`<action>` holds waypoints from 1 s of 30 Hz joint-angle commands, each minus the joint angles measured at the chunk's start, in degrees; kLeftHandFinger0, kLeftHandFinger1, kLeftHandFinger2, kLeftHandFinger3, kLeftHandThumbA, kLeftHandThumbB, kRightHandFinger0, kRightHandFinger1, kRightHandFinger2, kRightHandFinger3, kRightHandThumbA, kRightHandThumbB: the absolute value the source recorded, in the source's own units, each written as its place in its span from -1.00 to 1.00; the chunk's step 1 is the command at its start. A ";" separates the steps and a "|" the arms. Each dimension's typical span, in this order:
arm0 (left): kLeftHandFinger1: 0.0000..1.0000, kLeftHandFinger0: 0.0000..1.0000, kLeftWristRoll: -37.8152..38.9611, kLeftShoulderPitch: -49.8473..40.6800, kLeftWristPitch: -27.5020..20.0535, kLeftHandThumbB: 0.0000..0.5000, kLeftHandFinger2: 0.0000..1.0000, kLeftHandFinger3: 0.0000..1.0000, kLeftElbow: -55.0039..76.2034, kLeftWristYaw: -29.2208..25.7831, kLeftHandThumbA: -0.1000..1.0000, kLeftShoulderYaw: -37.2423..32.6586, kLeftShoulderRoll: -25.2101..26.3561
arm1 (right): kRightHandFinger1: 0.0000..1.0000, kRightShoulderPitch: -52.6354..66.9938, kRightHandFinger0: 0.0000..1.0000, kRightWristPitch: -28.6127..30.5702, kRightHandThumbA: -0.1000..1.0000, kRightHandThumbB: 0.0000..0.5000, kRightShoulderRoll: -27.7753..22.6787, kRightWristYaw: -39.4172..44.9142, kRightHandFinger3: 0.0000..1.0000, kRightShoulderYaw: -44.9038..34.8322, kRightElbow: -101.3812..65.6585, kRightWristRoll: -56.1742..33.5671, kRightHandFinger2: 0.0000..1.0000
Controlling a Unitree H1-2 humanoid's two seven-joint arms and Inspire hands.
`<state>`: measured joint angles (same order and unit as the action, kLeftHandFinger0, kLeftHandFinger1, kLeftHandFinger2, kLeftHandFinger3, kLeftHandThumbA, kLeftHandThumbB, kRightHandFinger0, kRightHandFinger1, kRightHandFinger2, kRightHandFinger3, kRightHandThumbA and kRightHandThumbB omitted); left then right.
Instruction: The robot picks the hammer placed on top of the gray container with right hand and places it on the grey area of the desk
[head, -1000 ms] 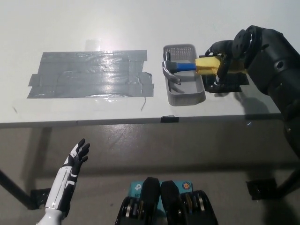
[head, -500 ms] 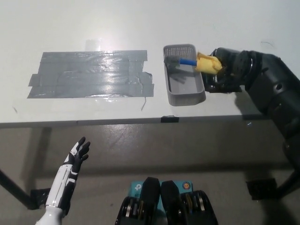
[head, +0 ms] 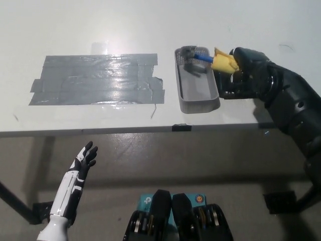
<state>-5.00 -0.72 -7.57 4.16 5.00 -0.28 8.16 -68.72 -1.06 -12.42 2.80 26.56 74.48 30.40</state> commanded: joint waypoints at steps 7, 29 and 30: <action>1.00 1.00 0.64 1.73 -0.19 -0.30 1.00 1.00 1.14 1.38 1.00 -0.53 1.32 | 0.11 -9.19 -0.92 8.15 -1.00 -0.52 -1.98 -10.38 0.91 -9.12 -3.89 -4.38 0.80; 1.00 1.00 0.04 1.69 0.09 -0.16 1.00 1.00 1.49 1.64 1.00 -1.12 1.50 | -0.22 -14.28 -1.00 9.32 -1.00 -0.28 7.96 -9.95 0.55 -7.66 -5.88 -2.45 0.52; 1.00 1.00 -0.09 1.76 0.21 -0.14 1.00 1.00 1.58 1.58 1.00 -1.21 1.45 | -0.23 -14.61 -1.00 8.95 -1.00 -0.30 8.98 -10.06 0.58 -7.56 -5.80 -2.44 0.53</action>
<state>-5.00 0.45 -7.22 4.18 5.67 -0.91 8.66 -76.48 4.79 -6.50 -4.75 18.55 71.16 28.24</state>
